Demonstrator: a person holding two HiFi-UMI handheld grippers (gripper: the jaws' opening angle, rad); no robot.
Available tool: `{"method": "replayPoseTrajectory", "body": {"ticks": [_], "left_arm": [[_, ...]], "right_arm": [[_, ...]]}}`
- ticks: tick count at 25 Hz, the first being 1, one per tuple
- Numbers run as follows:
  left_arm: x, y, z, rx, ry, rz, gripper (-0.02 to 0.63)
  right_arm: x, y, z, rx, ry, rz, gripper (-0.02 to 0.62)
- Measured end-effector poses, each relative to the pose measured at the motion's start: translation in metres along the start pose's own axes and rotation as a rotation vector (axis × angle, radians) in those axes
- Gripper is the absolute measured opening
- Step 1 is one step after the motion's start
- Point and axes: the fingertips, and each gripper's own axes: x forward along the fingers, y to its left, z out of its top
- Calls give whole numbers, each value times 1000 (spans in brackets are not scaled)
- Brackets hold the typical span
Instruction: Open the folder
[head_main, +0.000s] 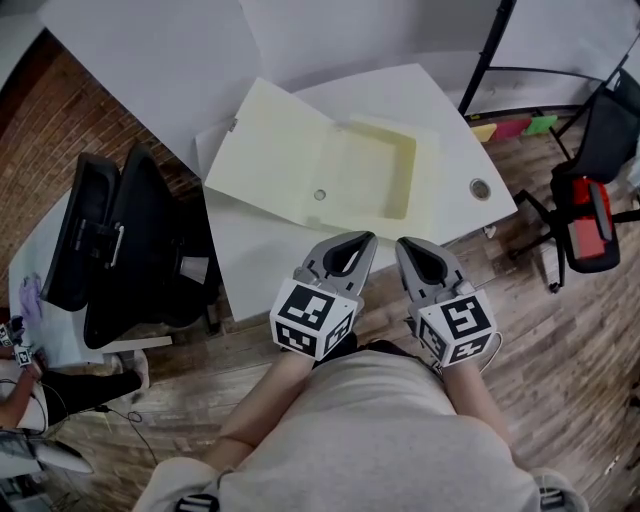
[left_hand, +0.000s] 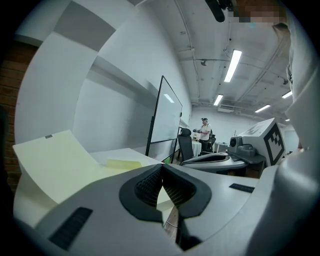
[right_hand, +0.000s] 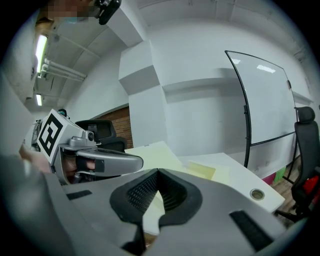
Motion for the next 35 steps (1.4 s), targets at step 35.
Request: {"method": "replayPoseTrajectory", "body": {"ticks": [35], "left_arm": [[-1, 6, -23, -46, 82, 2, 18]], "right_arm": [[11, 6, -13, -8, 47, 41, 21]]}}
